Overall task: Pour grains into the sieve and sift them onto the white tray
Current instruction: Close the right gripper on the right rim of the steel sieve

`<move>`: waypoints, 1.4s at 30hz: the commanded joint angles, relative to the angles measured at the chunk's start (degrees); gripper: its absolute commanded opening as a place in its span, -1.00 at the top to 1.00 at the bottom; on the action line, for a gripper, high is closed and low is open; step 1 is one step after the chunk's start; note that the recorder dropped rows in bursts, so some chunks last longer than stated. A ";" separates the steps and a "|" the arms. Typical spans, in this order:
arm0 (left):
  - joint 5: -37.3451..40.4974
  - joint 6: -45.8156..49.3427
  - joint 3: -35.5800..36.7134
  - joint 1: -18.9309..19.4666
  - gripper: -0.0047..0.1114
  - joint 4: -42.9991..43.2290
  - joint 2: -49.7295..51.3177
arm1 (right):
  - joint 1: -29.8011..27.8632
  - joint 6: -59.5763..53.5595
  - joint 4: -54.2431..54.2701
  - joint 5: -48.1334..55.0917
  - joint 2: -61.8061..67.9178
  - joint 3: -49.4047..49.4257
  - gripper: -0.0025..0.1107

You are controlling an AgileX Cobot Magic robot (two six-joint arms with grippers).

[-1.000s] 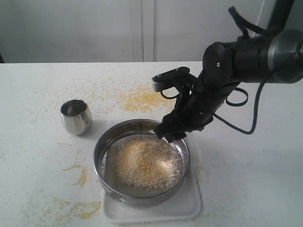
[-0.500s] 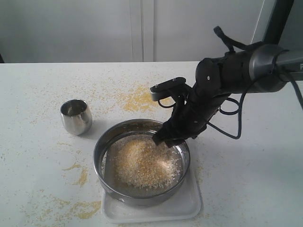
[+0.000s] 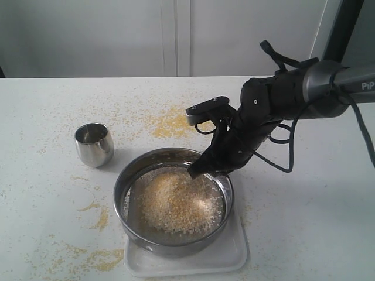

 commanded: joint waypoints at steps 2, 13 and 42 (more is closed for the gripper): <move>0.19 -0.07 0.40 0.30 0.90 -0.22 -0.48 | 0.36 -0.41 -0.06 -2.04 0.13 -0.29 0.96; 0.19 -0.07 0.40 0.30 0.90 -0.22 -0.48 | 0.36 -0.41 -0.06 -2.82 0.16 -0.29 0.72; 0.19 -0.07 0.40 0.30 0.90 -0.17 -0.48 | 0.36 -0.41 -0.17 -4.03 2.82 -0.29 0.96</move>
